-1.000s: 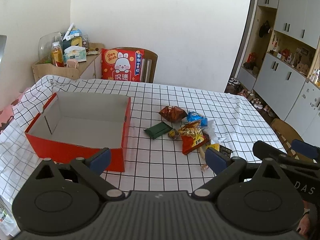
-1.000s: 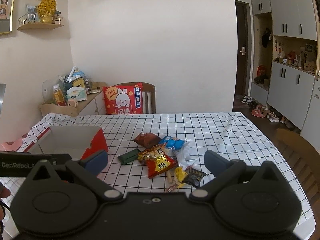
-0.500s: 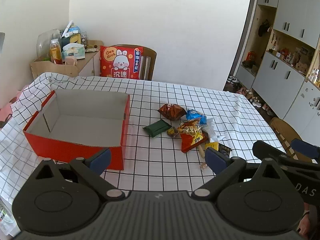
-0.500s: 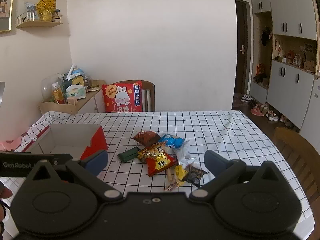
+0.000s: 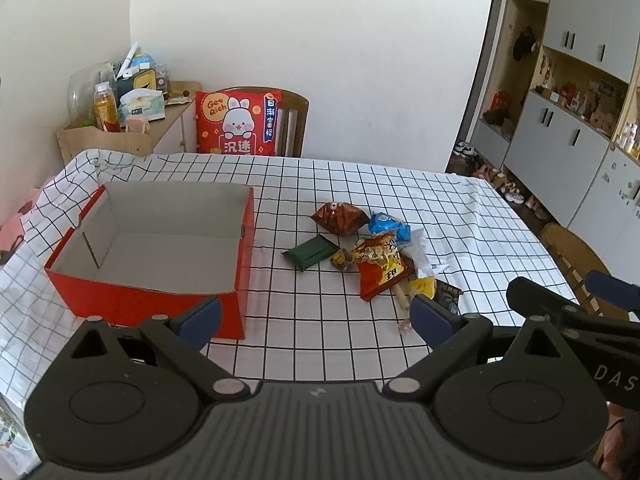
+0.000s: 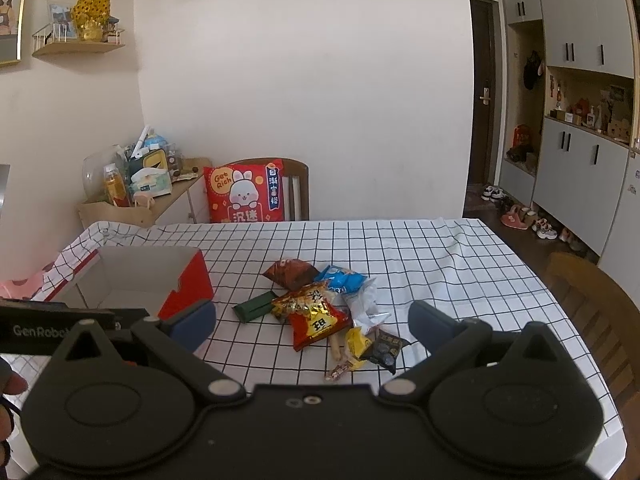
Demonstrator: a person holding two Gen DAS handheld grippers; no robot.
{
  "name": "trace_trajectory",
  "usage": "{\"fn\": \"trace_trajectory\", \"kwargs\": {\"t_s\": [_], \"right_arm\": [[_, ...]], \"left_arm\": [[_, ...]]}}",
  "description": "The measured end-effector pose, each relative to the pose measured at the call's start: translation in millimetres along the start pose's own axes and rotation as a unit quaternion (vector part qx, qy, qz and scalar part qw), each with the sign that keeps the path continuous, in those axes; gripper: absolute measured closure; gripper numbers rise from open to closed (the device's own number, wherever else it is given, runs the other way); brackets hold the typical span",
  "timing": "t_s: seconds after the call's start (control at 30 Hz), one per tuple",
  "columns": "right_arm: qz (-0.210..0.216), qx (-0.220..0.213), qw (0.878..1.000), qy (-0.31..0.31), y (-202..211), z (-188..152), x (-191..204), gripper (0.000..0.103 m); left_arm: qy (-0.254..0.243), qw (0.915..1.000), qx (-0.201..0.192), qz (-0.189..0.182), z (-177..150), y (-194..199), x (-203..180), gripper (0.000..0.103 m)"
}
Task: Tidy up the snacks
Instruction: 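Move both tools toward the snack pile on the table, then grasp the black snack packet with the right tool while the left tool grasps the yellow-red chip bag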
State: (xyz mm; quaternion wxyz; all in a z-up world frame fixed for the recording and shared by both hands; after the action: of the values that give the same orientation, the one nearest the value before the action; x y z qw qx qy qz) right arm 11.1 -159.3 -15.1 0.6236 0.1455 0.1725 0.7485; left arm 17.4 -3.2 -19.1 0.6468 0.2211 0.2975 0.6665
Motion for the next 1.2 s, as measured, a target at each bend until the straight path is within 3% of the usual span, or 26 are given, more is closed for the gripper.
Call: {"fn": "trace_trajectory", "kwargs": {"t_s": [0.73,1.2], "right_arm": [[-0.009,0.017,1.000,-0.020,-8,-7,-34,0.000],[0.024,0.045,0.999,-0.001,-58,-2,-74,0.002]], "left_arm": [[-0.031,0.9995,0.010,0.004,5,-19,-34,0.003],[-0.013,0.9988,0.044,0.013,18,-70,-63,0.003]]}}
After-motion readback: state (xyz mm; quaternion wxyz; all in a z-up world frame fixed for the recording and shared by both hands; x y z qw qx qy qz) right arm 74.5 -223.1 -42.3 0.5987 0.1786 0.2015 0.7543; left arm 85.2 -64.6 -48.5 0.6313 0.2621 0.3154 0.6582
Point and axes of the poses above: each gripper's, at about its wrist camera, not at the fingertips, and y roughly against the way its jaws point, x to its left, z to its top, the point moved 3 cm from there along -y, roughly the way its jaws point, and after that the axes turned 2 degrees about x, right-handed, at the moved point
